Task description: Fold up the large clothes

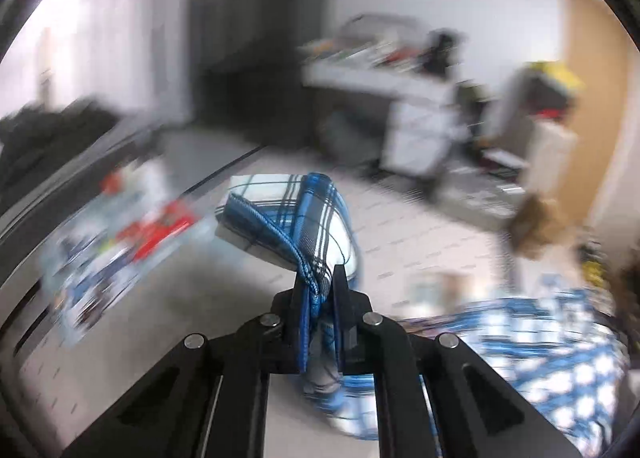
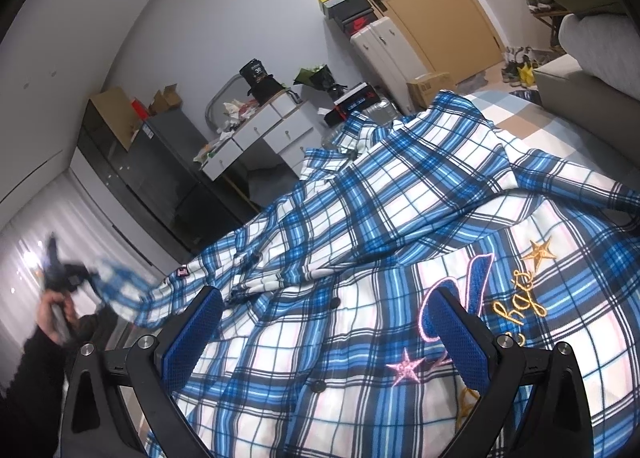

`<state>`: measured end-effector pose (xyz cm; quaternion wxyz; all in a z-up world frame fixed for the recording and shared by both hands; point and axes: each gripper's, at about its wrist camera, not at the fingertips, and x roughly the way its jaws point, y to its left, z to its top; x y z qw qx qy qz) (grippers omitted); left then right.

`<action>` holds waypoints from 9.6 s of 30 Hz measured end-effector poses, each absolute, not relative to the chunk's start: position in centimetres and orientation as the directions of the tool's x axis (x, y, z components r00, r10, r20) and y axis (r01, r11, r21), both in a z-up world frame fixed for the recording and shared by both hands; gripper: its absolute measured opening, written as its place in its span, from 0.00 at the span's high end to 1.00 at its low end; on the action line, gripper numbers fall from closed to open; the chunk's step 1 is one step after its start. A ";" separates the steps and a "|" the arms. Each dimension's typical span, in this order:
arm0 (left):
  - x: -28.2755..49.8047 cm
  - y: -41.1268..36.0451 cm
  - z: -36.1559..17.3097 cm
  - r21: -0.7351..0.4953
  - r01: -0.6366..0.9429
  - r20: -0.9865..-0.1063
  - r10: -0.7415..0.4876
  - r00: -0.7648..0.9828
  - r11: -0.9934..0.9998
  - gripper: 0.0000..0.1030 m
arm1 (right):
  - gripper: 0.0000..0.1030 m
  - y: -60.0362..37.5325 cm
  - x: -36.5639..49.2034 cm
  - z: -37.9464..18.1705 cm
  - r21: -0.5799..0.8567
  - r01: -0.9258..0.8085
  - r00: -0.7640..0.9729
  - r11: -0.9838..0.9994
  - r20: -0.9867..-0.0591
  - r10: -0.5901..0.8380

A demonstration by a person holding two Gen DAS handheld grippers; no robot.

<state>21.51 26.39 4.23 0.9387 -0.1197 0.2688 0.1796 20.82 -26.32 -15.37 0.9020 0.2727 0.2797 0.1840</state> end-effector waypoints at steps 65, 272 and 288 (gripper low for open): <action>31.9 3.4 -4.1 -0.062 0.336 -0.830 -0.236 0.506 0.940 0.20 | 0.48 -23.4 44.5 -16.5 0.100 -0.137 0.480 0.986 -0.863 0.155; 13.8 0.0 -3.1 -0.073 0.228 -0.838 -0.184 0.514 0.971 0.97 | 0.96 -26.9 29.1 -6.3 0.559 -0.109 0.586 0.822 -0.632 0.507; 14.8 0.8 -8.9 -0.262 0.242 -0.880 -0.334 0.338 0.934 0.55 | 0.26 -28.5 25.8 -7.8 0.442 -0.120 0.562 0.889 -0.708 0.428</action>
